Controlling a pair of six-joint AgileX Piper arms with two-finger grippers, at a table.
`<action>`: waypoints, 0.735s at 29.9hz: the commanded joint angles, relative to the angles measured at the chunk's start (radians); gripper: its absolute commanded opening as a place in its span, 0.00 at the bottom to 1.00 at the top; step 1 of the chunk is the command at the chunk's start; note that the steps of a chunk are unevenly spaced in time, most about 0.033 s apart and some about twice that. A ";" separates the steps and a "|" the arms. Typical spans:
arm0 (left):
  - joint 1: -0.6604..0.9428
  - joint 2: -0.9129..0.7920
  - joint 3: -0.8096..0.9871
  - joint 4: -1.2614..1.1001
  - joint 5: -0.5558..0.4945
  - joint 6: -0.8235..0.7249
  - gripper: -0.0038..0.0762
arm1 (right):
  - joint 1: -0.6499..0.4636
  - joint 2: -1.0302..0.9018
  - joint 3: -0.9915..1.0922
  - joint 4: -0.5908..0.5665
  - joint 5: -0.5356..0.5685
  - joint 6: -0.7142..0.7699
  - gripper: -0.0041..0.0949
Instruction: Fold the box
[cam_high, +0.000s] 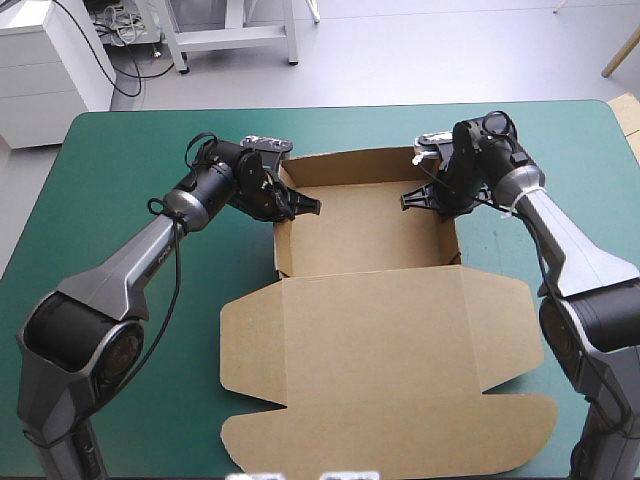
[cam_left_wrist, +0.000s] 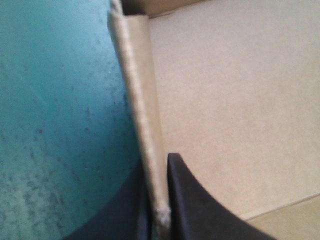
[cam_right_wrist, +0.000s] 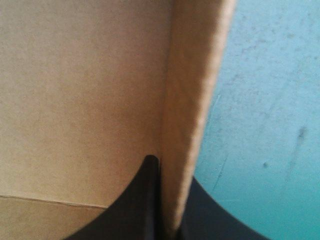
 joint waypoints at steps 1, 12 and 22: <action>-0.020 -0.038 -0.027 -0.087 -0.016 0.054 0.04 | 0.013 -0.020 -0.032 0.142 -0.028 -0.024 0.03; -0.020 -0.019 -0.027 -0.031 0.030 0.124 0.71 | 0.013 0.017 -0.031 0.126 -0.029 -0.030 0.65; -0.010 -0.025 -0.080 -0.018 0.076 0.117 0.83 | 0.013 -0.011 -0.038 0.085 -0.032 -0.032 0.93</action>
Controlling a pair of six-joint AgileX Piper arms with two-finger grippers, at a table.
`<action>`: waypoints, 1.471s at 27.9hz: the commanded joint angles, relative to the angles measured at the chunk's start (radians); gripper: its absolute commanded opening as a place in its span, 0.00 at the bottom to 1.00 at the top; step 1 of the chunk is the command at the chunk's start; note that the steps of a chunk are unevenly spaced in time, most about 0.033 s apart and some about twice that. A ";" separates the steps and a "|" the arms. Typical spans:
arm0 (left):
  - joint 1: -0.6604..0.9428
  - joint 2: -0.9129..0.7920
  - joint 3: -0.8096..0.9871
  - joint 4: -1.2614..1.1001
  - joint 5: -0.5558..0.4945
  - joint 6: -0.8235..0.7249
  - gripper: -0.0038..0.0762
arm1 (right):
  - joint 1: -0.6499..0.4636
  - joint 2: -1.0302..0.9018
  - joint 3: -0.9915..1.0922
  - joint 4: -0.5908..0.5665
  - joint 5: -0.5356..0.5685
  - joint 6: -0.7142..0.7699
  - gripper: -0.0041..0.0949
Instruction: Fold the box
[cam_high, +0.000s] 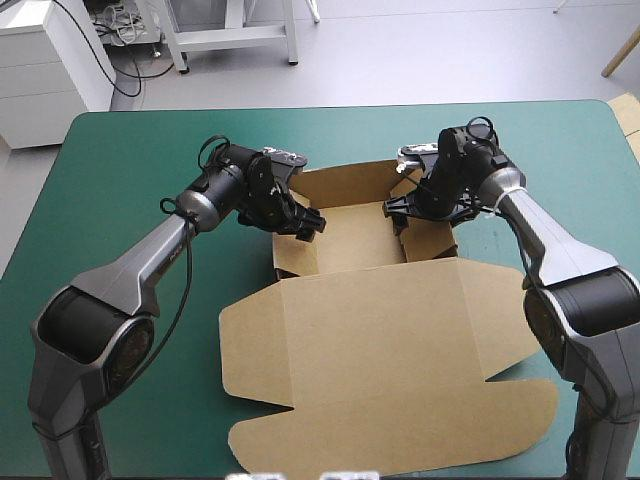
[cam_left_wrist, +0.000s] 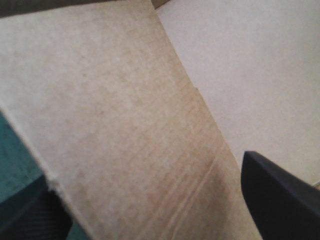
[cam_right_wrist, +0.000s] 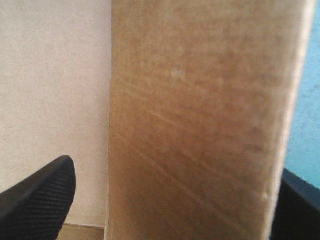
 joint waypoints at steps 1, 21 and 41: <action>0.002 -0.072 -0.072 0.007 0.019 -0.003 0.83 | 0.000 -0.092 -0.033 -0.012 -0.010 -0.018 0.93; 0.002 -0.551 -0.124 0.021 0.208 0.163 0.24 | 0.000 -0.461 -0.035 -0.058 -0.042 -0.135 0.93; 0.002 -1.131 0.738 0.024 0.096 0.162 0.04 | 0.000 -0.401 -0.033 -0.089 -0.030 -0.128 0.93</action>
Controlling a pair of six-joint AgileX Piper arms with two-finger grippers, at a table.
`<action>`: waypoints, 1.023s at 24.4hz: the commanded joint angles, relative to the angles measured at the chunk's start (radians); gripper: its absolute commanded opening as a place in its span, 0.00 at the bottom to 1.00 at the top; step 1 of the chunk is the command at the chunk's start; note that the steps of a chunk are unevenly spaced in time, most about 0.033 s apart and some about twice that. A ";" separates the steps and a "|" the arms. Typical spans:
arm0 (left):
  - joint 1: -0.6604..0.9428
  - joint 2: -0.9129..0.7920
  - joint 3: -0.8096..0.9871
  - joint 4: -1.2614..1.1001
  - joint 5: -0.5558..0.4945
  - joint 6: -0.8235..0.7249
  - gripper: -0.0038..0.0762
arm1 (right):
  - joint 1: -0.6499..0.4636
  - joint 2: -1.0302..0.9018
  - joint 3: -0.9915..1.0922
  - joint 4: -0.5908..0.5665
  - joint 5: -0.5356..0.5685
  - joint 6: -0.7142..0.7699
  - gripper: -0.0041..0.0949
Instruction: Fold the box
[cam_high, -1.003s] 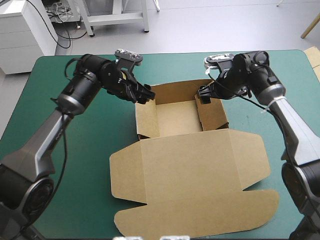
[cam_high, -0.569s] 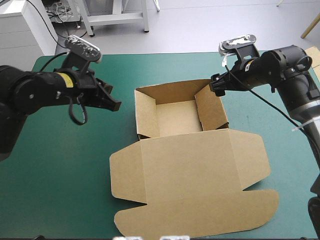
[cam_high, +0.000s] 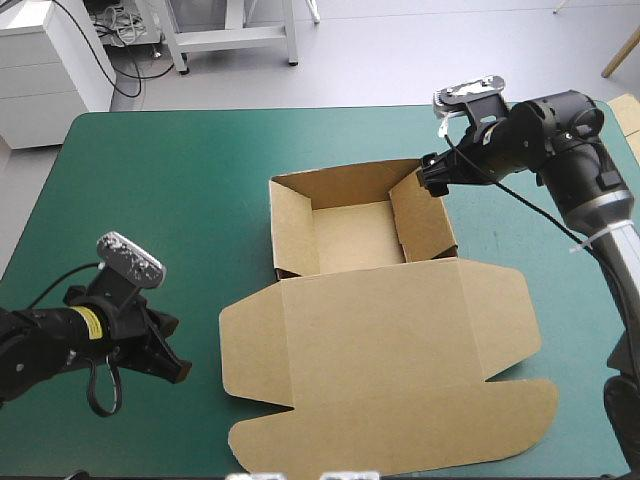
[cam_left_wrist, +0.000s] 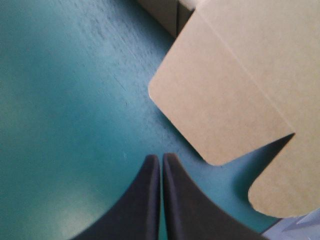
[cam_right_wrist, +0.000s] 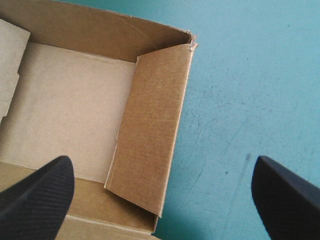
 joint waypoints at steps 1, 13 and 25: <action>0.002 -0.049 0.096 -0.006 -0.088 -0.031 0.04 | 0.000 0.014 -0.030 0.000 -0.044 -0.003 0.93; 0.002 -0.071 0.228 -0.006 -0.135 -0.046 0.04 | 0.000 0.322 -0.030 0.000 -0.070 -0.003 0.90; 0.002 -0.071 0.228 -0.008 -0.135 -0.053 0.04 | 0.000 0.346 -0.030 0.000 -0.074 0.006 0.02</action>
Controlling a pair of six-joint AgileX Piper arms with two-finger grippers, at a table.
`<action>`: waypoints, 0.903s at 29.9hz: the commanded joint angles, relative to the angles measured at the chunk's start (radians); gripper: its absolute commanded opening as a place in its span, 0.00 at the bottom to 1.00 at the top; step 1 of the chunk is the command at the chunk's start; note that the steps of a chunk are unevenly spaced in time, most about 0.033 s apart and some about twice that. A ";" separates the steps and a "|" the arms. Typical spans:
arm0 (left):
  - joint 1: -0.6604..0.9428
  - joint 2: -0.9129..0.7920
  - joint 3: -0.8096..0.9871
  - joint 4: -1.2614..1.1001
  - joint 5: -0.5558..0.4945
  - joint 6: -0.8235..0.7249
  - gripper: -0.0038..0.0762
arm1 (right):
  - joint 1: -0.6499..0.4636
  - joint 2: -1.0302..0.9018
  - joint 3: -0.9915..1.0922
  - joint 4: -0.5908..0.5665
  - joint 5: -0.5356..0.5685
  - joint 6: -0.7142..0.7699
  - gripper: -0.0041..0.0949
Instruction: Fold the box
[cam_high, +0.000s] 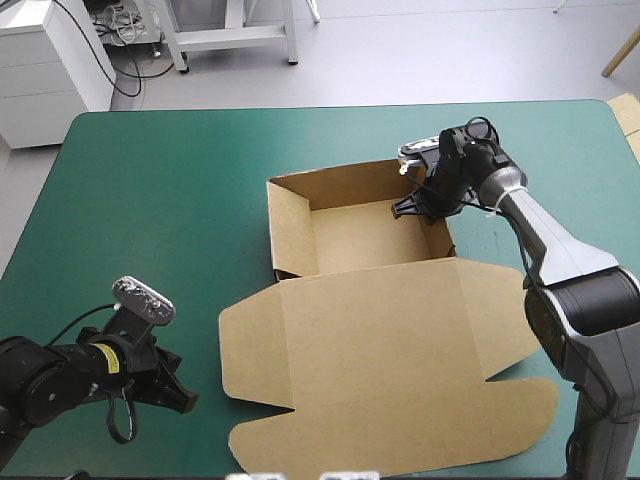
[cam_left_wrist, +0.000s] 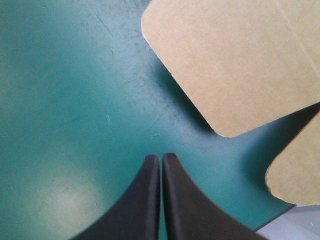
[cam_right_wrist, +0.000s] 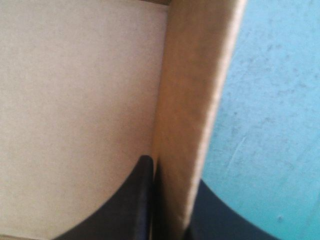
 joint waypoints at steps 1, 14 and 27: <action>0.002 -0.006 -0.023 -0.008 -0.040 -0.008 0.04 | 0.001 -0.053 -0.030 0.007 -0.023 -0.005 0.02; 0.002 -0.006 -0.023 -0.017 -0.065 -0.010 0.04 | -0.152 -0.182 -0.034 0.000 -0.164 -0.138 0.02; 0.002 -0.006 -0.023 -0.021 -0.065 -0.010 0.04 | -0.631 -0.210 -0.034 0.026 -0.118 -0.136 0.02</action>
